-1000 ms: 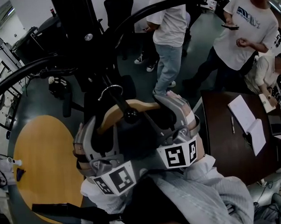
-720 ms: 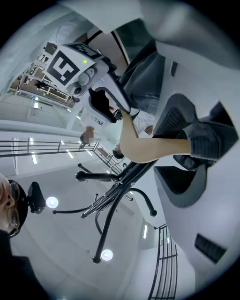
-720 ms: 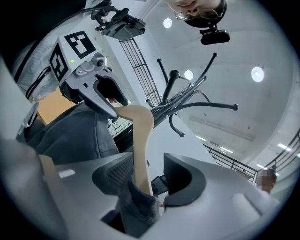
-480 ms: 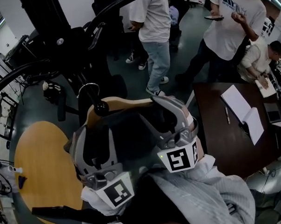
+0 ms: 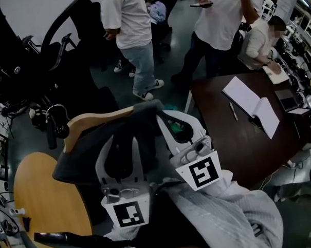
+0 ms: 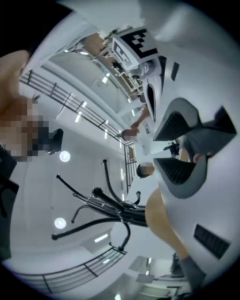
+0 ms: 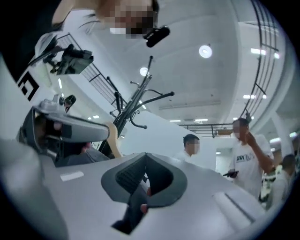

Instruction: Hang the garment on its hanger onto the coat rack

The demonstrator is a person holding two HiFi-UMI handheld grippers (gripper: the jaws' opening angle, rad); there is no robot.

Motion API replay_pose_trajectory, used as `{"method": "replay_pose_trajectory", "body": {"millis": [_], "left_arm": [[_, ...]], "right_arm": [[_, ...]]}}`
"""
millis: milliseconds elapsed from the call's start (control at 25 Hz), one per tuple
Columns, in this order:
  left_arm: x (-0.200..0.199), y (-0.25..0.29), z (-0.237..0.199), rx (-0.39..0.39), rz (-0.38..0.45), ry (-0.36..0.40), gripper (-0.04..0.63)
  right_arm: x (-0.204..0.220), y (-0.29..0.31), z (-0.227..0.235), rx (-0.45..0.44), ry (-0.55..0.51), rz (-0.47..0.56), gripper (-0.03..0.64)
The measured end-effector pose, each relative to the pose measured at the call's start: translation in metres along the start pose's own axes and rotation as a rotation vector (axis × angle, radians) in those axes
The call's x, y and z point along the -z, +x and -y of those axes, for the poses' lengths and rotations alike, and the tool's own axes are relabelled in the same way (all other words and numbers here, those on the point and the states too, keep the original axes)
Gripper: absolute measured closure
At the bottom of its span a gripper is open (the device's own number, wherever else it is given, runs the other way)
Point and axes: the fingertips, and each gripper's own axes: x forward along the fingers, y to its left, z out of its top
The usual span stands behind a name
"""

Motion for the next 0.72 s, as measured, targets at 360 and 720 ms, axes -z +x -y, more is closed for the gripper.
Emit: {"method": "replay_pose_trajectory", "body": {"millis": [360,720], "left_arm": [[0.030,0.036,0.053,0.083,-0.075,-0.211,0.591],[0.042,0.045,0.075,0.163,-0.118,-0.188,0.591]], "right_arm": [[0.025,-0.030,0.030,0.078,0.182,-0.056,0.615],[0.040,-0.039,0.034,0.114,0.191,-0.139,0.615]]}}
